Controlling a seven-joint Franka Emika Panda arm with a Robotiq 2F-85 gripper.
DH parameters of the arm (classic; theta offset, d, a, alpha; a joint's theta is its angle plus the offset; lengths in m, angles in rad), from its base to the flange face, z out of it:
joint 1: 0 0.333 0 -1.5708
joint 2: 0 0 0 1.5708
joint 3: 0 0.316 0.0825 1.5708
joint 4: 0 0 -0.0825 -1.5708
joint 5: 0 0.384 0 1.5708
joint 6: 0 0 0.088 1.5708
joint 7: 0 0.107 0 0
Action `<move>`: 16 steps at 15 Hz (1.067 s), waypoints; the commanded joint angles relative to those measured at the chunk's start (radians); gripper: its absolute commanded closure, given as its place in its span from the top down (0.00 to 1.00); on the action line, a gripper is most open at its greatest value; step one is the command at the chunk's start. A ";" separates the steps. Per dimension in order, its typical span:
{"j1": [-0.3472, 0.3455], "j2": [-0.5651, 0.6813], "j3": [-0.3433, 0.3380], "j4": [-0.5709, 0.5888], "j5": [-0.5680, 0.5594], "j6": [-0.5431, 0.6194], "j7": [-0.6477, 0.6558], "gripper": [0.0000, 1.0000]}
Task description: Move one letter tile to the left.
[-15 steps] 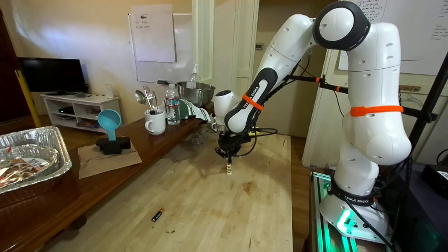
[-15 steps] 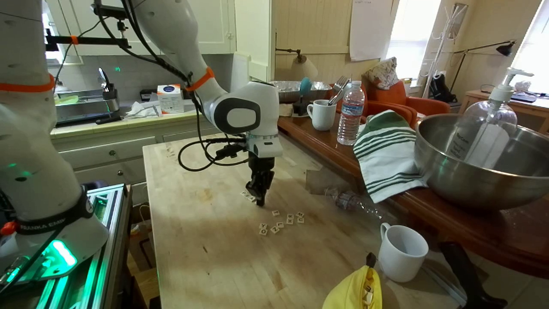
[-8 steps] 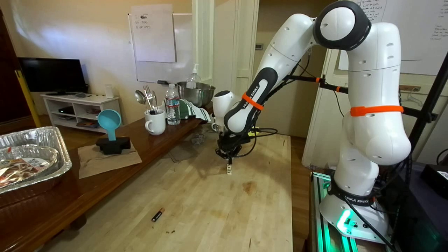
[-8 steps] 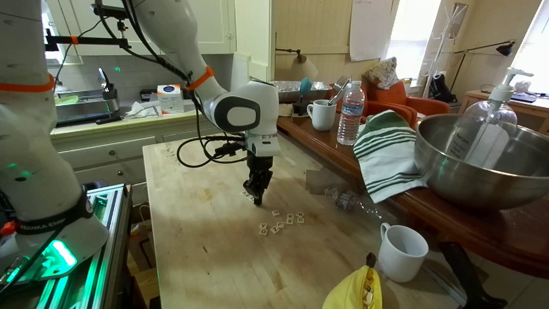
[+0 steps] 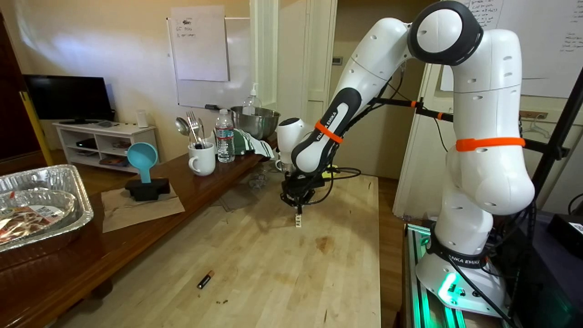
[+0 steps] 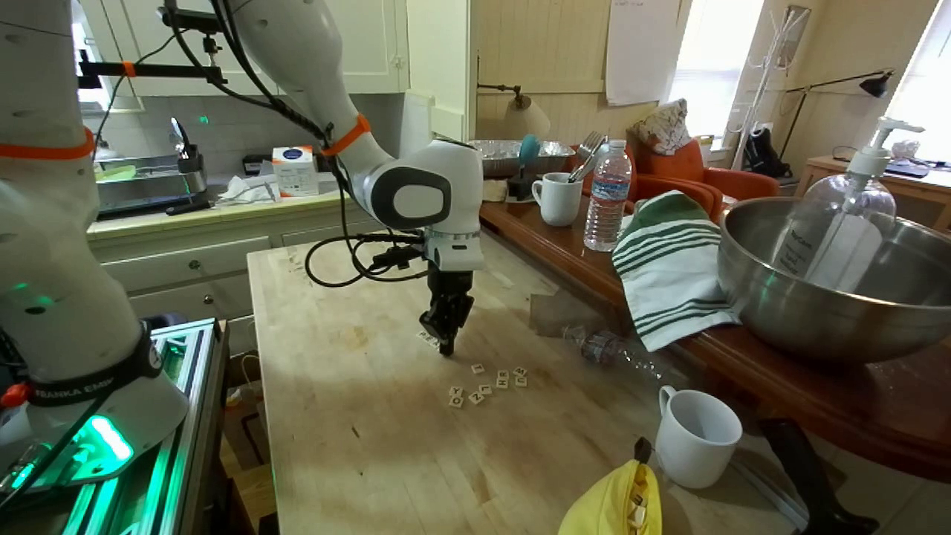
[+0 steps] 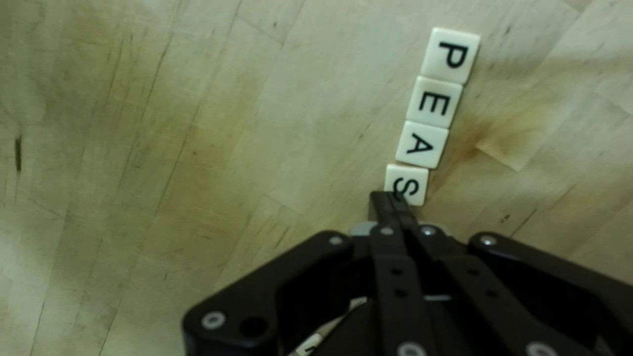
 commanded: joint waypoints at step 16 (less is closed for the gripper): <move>-0.012 0.032 0.031 -0.008 -0.002 -0.014 0.083 0.00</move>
